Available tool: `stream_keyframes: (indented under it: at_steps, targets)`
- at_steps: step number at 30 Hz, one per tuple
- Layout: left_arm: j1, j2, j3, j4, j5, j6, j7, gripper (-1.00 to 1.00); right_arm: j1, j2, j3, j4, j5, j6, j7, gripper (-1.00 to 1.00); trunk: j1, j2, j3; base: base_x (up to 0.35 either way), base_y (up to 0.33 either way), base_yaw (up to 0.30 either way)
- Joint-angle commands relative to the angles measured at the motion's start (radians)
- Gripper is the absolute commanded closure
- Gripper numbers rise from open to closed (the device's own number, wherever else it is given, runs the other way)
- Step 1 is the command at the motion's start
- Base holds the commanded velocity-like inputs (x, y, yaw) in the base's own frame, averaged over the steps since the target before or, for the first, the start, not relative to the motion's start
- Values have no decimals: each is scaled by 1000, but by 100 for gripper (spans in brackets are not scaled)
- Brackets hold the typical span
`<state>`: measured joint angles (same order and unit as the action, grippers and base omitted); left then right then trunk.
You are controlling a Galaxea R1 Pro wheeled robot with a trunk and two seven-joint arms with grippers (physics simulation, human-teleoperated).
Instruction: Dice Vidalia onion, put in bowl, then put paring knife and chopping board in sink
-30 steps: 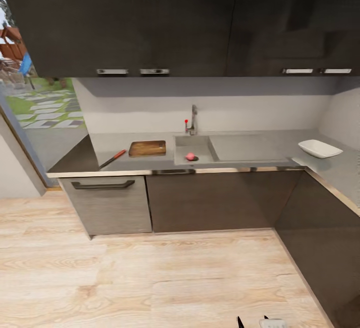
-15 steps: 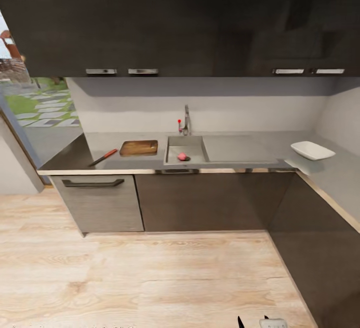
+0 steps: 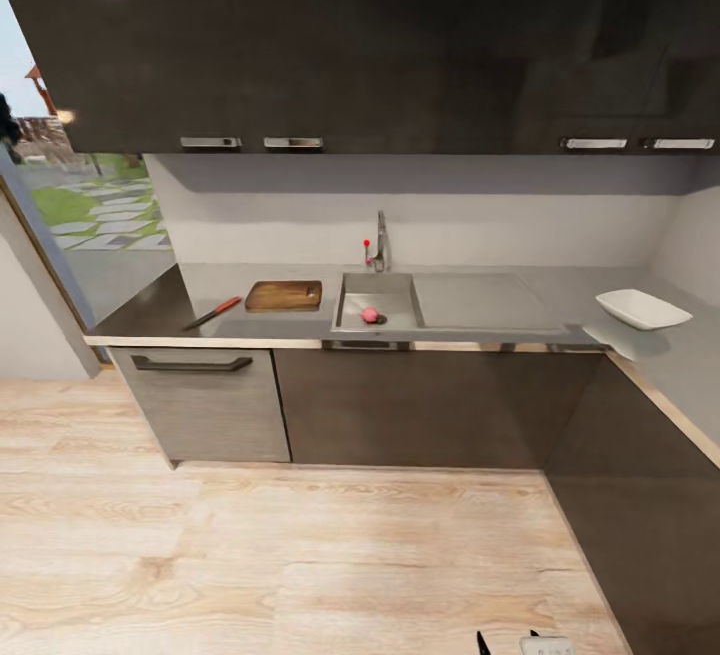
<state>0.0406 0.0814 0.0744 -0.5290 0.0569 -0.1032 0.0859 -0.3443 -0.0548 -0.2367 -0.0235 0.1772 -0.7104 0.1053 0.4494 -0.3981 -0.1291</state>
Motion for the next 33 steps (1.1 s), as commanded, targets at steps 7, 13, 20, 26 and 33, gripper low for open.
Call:
stream_keyframes:
  at_steps: [7, 13, 20, 26, 33]
  targets:
    - [-1, -23, -2, -98, -1, 95, 6, -100, -1, -7, -10, -1, 5, -4, 5, -100, 1, -2, -2, 3, -4, 1]
    - [-2, -86, -10, -471, -12, 571, 2, -100, -1, -8, -10, -1, 5, -4, 5, -100, 1, -2, -2, 0, 0, 0]
    - [-24, -164, -73, -776, -92, 749, 3, -100, -1, -8, -10, -2, 5, -3, 5, -100, 1, -2, -2, 0, 0, 0]
    - [-112, -218, -111, -927, -222, 901, 1, -100, -1, -8, -10, -3, 5, -3, 5, -100, 1, -2, -2, 0, 0, 0]
    - [-298, -232, -172, -1011, -241, 999, 4, -100, -1, -8, -10, -3, 6, -2, 5, -100, 1, -2, -2, 0, 0, 0]
